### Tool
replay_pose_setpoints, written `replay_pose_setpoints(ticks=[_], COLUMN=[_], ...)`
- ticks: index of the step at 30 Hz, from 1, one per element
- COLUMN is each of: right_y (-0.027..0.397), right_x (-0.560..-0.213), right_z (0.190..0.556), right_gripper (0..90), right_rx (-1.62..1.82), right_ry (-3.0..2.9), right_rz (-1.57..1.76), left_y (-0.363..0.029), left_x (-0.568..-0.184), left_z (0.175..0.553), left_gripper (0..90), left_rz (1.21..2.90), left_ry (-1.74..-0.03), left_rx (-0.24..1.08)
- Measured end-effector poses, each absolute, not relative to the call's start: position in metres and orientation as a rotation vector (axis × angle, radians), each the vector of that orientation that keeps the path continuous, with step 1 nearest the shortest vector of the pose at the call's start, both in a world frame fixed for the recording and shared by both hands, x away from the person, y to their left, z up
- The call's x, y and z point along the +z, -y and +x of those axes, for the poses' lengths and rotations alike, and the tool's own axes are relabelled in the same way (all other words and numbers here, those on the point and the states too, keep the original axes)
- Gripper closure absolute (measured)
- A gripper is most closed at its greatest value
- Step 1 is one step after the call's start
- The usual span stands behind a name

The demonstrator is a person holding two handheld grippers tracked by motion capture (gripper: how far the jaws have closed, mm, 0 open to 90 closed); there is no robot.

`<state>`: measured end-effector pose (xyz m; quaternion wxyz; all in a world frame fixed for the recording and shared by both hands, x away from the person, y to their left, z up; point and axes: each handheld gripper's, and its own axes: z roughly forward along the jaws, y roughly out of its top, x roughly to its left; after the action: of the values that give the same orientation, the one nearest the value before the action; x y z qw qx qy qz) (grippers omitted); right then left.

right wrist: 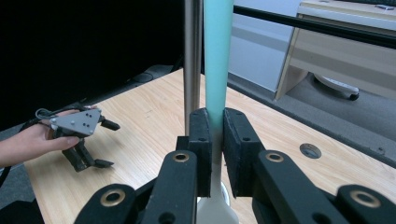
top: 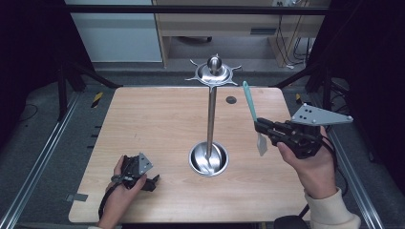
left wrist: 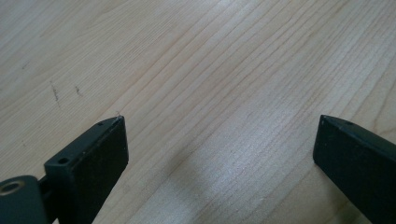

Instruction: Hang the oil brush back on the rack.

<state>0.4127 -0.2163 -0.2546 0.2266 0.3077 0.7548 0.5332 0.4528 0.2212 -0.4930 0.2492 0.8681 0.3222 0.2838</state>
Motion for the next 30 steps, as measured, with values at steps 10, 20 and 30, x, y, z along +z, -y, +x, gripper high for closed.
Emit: replay_pose_setpoints(ticks=[10, 20, 30], right_y=[0.213, 0.21, 0.206], right_x=[-0.254, -0.254, -0.253], right_z=[0.413, 0.415, 0.418], right_gripper=[82.3, 82.4, 82.3], right_rx=[1.472, 1.472, 1.461], right_ry=[-2.092, -2.099, -2.11], right_rz=[0.835, 0.829, 0.83], left_y=[-0.221, -0.221, -0.222], left_x=[-0.493, -0.493, -0.492], left_z=[0.453, 0.453, 0.453], left_gripper=[2.9, 2.9, 2.9], left_rz=[2.365, 2.364, 2.356], left_ry=[-0.878, -0.879, -0.881], left_rx=[0.774, 0.774, 0.781])
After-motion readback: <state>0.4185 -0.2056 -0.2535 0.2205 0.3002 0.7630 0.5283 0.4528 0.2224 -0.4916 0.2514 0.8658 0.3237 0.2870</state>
